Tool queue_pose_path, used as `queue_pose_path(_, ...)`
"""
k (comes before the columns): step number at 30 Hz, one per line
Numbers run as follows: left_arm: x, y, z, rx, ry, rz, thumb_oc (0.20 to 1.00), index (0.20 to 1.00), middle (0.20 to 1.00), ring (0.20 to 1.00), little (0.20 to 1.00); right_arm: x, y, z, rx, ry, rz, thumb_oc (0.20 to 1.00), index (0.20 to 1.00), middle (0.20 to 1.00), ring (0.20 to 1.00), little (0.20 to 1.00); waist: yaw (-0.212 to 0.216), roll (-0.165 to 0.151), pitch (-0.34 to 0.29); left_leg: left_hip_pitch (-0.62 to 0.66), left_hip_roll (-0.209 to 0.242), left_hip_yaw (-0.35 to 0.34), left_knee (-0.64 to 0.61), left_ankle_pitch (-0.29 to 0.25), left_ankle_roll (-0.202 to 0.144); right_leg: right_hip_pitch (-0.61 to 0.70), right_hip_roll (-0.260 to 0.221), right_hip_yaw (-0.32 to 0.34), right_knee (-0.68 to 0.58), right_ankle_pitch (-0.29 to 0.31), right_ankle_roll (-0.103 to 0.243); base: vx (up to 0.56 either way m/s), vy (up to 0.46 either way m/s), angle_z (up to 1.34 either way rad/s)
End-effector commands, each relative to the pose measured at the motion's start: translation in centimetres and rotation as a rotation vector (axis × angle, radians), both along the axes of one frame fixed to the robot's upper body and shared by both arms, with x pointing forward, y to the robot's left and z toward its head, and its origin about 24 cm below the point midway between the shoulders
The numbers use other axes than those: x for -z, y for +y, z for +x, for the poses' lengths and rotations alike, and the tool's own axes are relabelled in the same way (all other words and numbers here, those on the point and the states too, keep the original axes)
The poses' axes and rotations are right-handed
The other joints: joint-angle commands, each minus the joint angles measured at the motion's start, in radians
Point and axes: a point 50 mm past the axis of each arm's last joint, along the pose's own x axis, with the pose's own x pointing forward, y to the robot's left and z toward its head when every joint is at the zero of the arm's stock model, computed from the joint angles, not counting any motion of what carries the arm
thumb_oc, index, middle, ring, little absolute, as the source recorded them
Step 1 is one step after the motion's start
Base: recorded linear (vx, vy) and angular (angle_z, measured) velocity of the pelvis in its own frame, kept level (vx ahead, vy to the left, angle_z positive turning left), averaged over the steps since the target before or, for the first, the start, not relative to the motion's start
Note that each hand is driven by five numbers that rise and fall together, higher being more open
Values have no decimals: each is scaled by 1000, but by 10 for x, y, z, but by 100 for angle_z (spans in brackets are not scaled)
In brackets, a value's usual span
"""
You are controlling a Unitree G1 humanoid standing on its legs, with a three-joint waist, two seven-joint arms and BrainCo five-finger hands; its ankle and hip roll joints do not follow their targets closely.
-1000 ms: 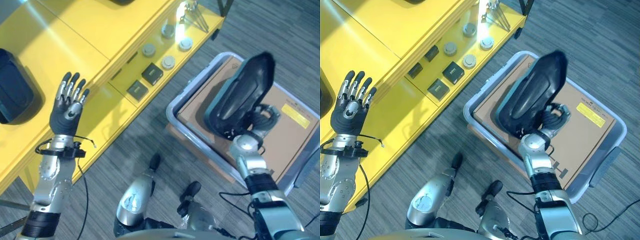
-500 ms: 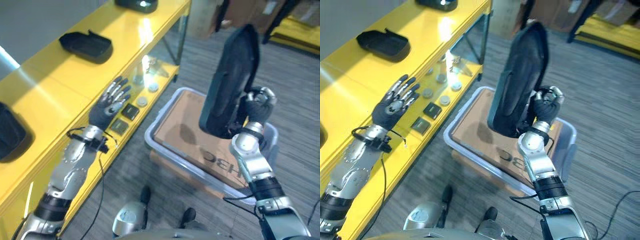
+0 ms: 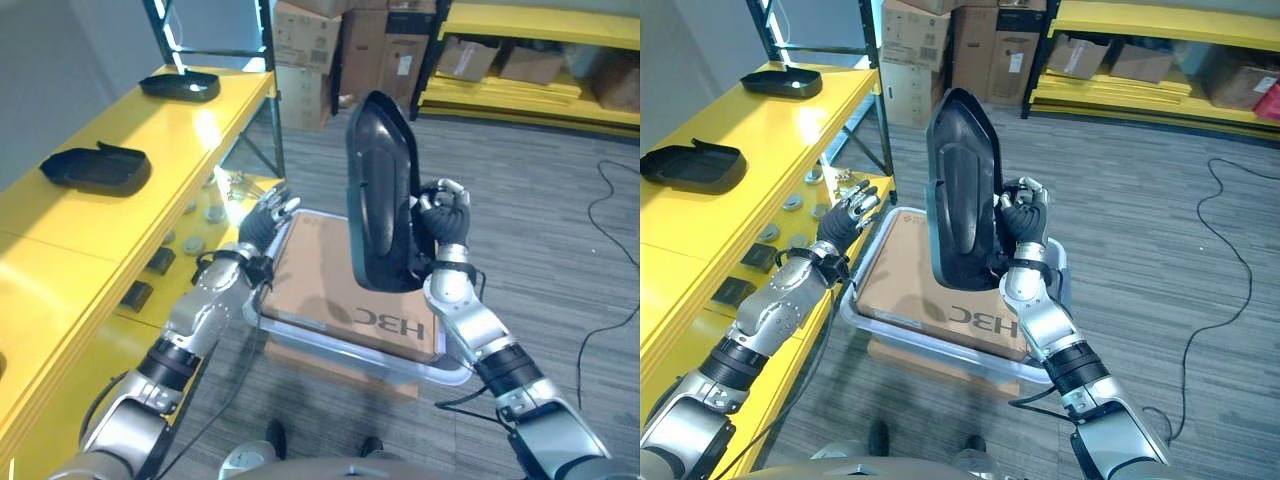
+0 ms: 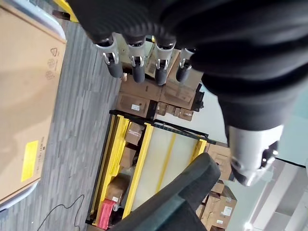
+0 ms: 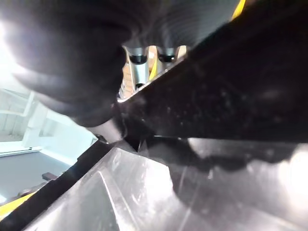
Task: Move parts from the plastic box to the shelf.
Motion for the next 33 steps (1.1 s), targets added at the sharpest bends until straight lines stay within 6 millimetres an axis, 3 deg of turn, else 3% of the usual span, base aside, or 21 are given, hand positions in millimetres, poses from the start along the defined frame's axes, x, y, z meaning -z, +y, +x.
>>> queue_pose_path(1, -13, -14, 12, 30, -68, 45, 1000, 1000, 1000, 1000, 1000, -37, 3, 5, -29, -166, 52, 200, 200, 200, 200, 200, 29, -14, -71, 0, 36, 28, 50, -65, -17, -35, -14, 0, 40, -41, 54, 15, -26, -9)
queue_pose_path(15, -31, -55, -4, 260, -149, 31, 1000, 1000, 1000, 1000, 1000, -26, 1, 9, -13, -114, 62, 200, 200, 200, 200, 200, 2, -17, -84, 16, 37, 43, 45, -72, -13, -35, -11, 12, 40, -41, 56, 8, -5, -5)
queue_pose_path(22, -30, -86, -20, 440, -134, 1, 1000, 1000, 1000, 1000, 1000, -26, 17, 14, -70, -94, 64, 200, 200, 200, 200, 200, -7, -17, -92, 22, 34, 44, 40, -75, -8, -38, -10, 21, 46, -43, 56, 0, 0, 0)
queue_pose_path(33, -21, -100, -28, 504, -157, 60, 1000, 1000, 1000, 1000, 1000, -26, 29, 17, -105, -79, 55, 200, 200, 200, 200, 200, -13, -18, -101, 28, 32, 48, 37, -79, -4, -40, -11, 28, 51, -47, 58, 0, 0, 0)
